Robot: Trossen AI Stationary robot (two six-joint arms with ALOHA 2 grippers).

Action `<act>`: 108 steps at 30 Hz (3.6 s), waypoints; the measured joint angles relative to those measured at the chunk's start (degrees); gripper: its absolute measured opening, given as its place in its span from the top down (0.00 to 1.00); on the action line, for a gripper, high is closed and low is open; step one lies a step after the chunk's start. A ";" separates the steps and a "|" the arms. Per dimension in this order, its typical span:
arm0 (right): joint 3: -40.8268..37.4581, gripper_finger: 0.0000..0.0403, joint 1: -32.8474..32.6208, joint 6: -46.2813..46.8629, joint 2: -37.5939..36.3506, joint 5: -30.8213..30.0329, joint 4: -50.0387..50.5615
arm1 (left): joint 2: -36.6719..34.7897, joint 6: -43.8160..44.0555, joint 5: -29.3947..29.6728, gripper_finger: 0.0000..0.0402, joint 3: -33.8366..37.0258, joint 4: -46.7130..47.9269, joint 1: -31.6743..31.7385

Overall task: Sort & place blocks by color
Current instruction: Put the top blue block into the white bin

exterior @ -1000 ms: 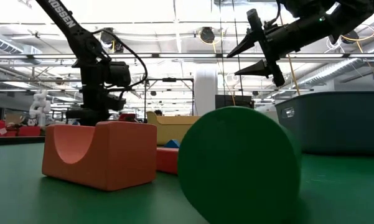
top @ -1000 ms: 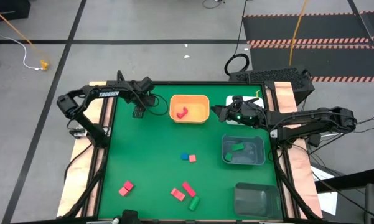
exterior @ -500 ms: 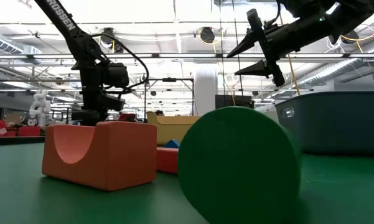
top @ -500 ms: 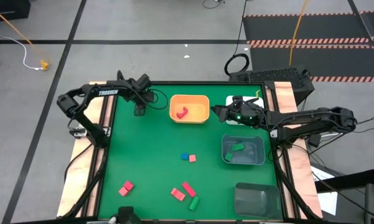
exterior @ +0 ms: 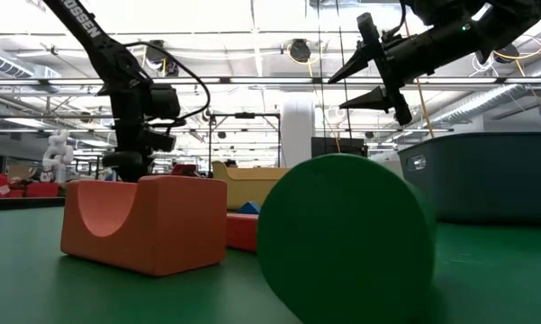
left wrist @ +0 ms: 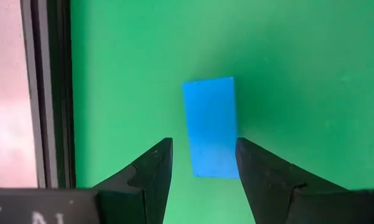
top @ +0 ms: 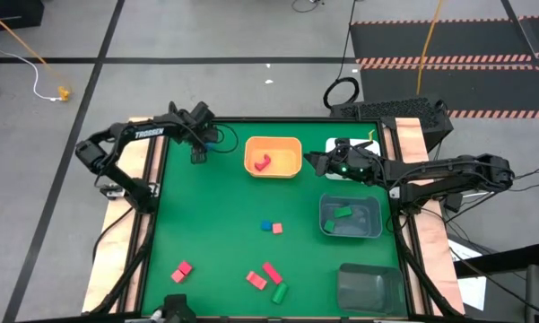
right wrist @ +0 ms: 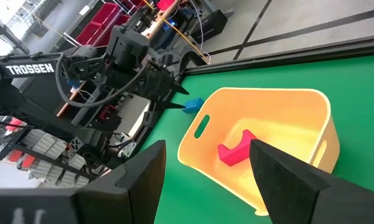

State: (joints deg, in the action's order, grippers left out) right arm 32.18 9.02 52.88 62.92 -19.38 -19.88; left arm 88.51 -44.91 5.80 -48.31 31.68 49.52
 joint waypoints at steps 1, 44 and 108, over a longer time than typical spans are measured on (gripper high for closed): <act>0.00 0.45 0.00 0.00 0.00 0.00 0.00 | 0.00 0.00 -0.44 0.55 0.00 0.04 0.52; 0.00 0.45 0.00 -1.31 0.02 0.02 0.00 | -0.11 10.33 -6.44 0.69 5.88 -6.75 1.80; 0.02 0.45 -11.89 34.62 0.02 37.05 5.27 | 6.95 83.03 9.61 0.69 -10.71 -36.82 -65.09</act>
State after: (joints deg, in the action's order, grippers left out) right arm 32.21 -2.87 87.50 62.94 17.67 -14.61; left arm 95.46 38.13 15.41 -59.02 -5.14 -15.57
